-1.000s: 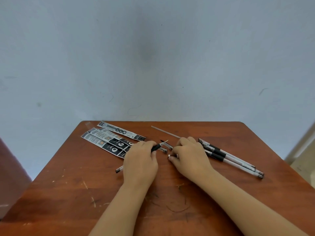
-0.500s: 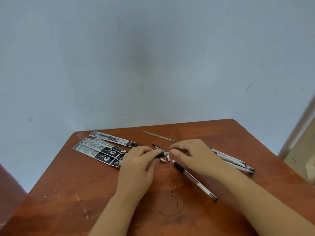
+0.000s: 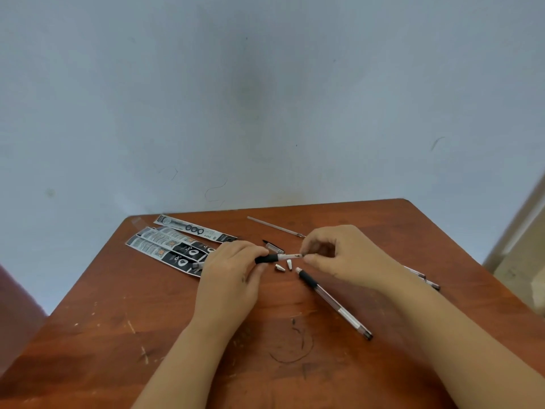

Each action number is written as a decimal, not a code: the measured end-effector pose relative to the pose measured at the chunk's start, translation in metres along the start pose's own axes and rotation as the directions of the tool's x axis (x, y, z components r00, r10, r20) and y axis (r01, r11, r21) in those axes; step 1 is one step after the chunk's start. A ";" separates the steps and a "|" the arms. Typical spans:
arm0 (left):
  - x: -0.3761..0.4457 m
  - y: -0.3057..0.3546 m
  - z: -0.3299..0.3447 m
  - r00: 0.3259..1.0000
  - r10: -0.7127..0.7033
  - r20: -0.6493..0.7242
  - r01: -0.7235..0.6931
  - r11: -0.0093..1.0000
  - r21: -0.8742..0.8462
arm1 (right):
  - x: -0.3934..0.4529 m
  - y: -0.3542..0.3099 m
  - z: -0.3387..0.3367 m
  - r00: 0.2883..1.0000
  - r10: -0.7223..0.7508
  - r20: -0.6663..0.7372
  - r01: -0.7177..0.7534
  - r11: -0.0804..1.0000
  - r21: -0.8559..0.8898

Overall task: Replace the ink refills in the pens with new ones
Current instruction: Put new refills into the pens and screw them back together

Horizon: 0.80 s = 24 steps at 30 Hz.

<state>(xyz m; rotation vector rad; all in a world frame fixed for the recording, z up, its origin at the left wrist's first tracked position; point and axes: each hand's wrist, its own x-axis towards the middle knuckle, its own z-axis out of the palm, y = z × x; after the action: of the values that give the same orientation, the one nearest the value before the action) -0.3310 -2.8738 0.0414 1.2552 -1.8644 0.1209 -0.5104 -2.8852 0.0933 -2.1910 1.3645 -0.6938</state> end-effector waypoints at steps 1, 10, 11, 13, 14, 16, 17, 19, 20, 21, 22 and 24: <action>0.000 0.000 0.000 1.000 -0.006 0.004 0.006 1.000 0.013 | 0.000 0.000 0.000 1.000 0.001 0.001 -0.001 1.000 0.006; 0.000 -0.004 -0.001 0.999 -0.033 0.029 0.031 0.999 0.044 | 0.001 0.002 0.000 1.000 -0.019 -0.016 0.017 0.996 -0.091; 0.000 -0.004 -0.002 0.999 -0.046 0.028 0.045 0.998 0.050 | 0.002 0.004 -0.001 0.999 -0.041 -0.018 0.038 0.989 -0.144; 0.001 -0.006 -0.002 0.997 -0.070 0.032 0.068 0.995 0.076 | 0.005 0.010 -0.003 0.997 -0.082 -0.017 0.074 0.961 -0.266; 0.001 -0.007 -0.002 0.996 -0.084 0.030 0.081 0.993 0.088 | 0.006 0.012 -0.005 0.996 -0.084 -0.027 0.072 0.949 -0.307; 0.002 -0.010 -0.003 0.990 -0.139 0.025 0.136 0.987 0.085 | 0.007 0.017 -0.010 0.994 -0.076 -0.080 0.044 0.936 -0.350; 0.002 -0.011 -0.004 0.985 -0.169 0.029 0.167 0.983 0.083 | 0.008 0.020 -0.013 0.991 -0.062 -0.116 0.016 0.932 -0.363; 0.003 -0.010 -0.007 0.972 -0.233 0.031 0.229 0.968 0.100 | 0.009 0.026 -0.019 0.981 0.005 -0.195 -0.079 0.925 -0.373; 0.003 -0.009 -0.009 0.962 -0.271 0.025 0.267 0.957 0.110 | 0.009 0.028 -0.021 0.968 0.046 -0.245 -0.133 0.928 -0.349; 0.003 -0.007 -0.009 0.950 -0.309 0.033 0.304 0.946 0.114 | 0.009 0.031 -0.023 0.949 0.085 -0.303 -0.180 0.937 -0.300; 0.003 -0.005 -0.010 0.943 -0.329 0.041 0.323 0.940 0.112 | 0.010 0.032 -0.022 0.926 0.122 -0.357 -0.219 0.945 -0.244; 0.003 -0.004 -0.008 0.944 -0.328 0.040 0.323 0.941 0.101 | 0.013 0.034 -0.017 0.893 0.168 -0.416 -0.271 0.941 -0.201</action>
<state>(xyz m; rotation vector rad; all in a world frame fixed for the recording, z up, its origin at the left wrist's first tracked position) -0.3236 -2.8738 0.0474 1.6291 -1.6865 -0.0072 -0.5389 -2.9121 0.0873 -2.1047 1.9746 -0.9542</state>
